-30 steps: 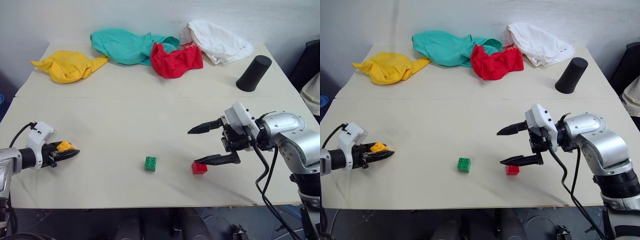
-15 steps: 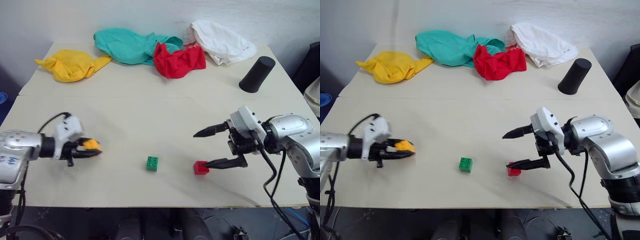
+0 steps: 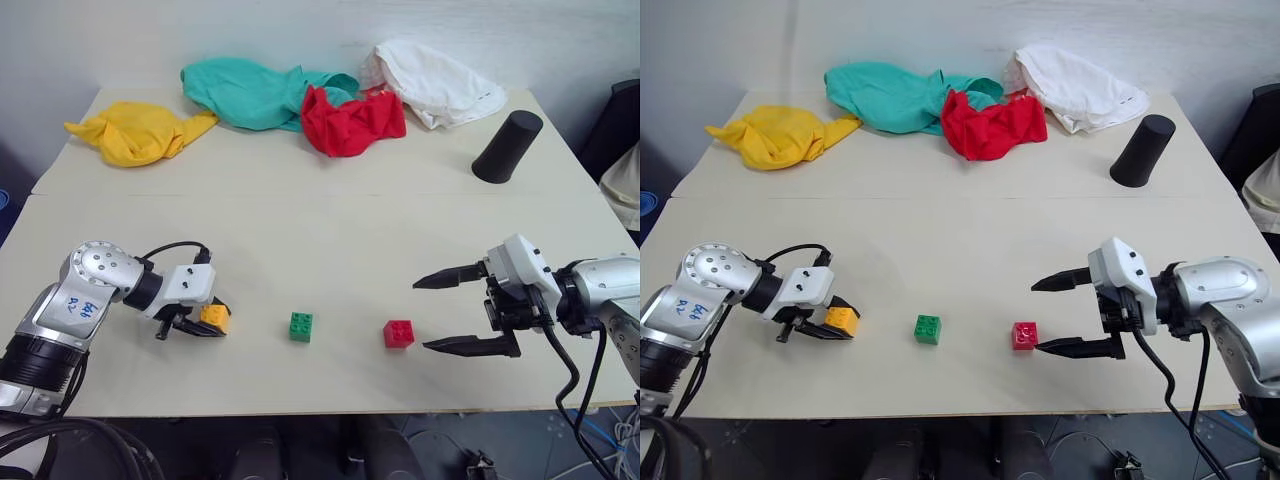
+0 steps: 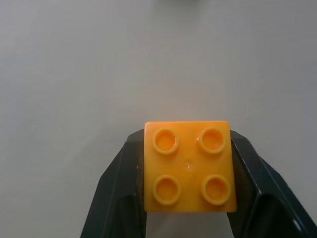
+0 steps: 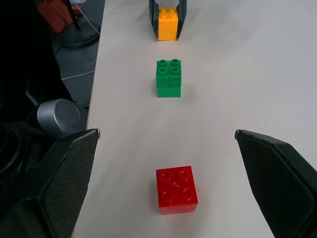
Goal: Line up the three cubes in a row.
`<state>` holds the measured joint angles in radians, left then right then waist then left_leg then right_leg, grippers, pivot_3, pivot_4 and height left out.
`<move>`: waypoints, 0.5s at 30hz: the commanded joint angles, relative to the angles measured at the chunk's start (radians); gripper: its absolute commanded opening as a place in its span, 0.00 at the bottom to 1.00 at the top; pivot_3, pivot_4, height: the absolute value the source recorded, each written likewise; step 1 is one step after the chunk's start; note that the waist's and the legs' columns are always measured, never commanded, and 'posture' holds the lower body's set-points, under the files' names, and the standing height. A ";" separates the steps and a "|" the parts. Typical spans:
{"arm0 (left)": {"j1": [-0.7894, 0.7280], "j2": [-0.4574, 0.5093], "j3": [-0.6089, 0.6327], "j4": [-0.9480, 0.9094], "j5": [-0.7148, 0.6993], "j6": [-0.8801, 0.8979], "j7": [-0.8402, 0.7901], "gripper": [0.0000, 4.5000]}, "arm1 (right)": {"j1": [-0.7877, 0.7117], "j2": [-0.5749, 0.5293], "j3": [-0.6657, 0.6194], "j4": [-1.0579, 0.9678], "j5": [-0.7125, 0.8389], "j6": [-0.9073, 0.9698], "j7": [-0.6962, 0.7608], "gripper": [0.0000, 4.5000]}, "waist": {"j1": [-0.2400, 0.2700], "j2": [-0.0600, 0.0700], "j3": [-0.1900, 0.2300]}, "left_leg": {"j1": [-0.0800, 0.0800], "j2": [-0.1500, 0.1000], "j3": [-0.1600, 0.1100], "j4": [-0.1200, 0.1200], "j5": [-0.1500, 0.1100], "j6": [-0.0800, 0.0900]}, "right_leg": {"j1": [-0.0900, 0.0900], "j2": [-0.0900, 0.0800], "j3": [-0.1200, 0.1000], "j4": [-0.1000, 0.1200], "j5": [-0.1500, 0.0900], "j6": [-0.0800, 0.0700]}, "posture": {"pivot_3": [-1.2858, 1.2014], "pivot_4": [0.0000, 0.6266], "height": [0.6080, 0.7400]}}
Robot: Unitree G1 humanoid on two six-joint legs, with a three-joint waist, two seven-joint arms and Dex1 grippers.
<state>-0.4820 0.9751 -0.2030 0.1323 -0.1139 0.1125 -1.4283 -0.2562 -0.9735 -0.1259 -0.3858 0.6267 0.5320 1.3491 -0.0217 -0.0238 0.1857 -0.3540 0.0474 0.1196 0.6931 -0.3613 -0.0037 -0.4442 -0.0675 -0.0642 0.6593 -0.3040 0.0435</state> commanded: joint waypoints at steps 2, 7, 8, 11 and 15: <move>-0.007 -0.014 -0.009 0.019 0.026 -0.029 0.002 0.34 | 0.009 -0.019 -0.040 -0.023 0.015 -0.008 -0.013 1.00 | 0.001 0.000 0.000 | 0.000 0.000 0.000 0.000 0.000 0.000 | 0.000 0.000 0.000 0.000 0.000 0.000 | 0.52 0.24 1.00; 0.014 -0.006 0.018 -0.001 0.006 -0.005 -0.005 0.68 | 0.005 -0.023 -0.028 -0.008 -0.005 -0.029 -0.013 1.00 | 0.008 0.000 0.000 | 0.000 0.000 0.000 0.001 0.000 0.000 | 0.000 0.000 0.000 0.000 0.000 0.000 | 0.52 0.24 1.00; 0.023 0.005 0.032 -0.013 -0.006 0.007 -0.009 0.75 | 0.013 -0.029 -0.023 0.000 -0.025 -0.047 -0.007 1.00 | 0.010 0.000 0.000 | 0.000 0.000 0.000 0.001 0.000 0.000 | 0.000 0.000 0.000 0.000 0.000 0.000 | 0.52 0.24 1.00; 0.069 0.067 0.115 -0.060 -0.062 0.051 -0.024 0.96 | 0.067 -0.058 -0.036 0.025 -0.083 -0.117 0.024 1.00 | 0.016 0.000 0.000 | 0.000 0.000 0.000 0.001 0.000 0.000 | 0.000 0.000 0.000 0.000 0.000 0.000 | 0.52 0.24 1.00; 0.158 0.179 0.253 -0.105 -0.151 0.095 -0.070 1.00 | 0.140 -0.090 -0.117 0.073 -0.061 -0.136 0.066 1.00 | 0.016 0.000 0.000 | 0.000 0.001 0.000 0.001 0.000 0.000 | 0.000 0.002 0.000 0.000 0.000 0.000 | 0.52 0.24 1.00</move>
<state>-0.3338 1.1237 -0.0189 0.0688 -0.2162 0.1897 -1.4751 -0.1239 -1.0338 -0.1789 -0.3145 0.5504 0.4174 1.3928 -0.0056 -0.0240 0.1859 -0.3541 0.0488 0.1198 0.6944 -0.3618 -0.0036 -0.4444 -0.0661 -0.0636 0.6591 -0.3038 0.0437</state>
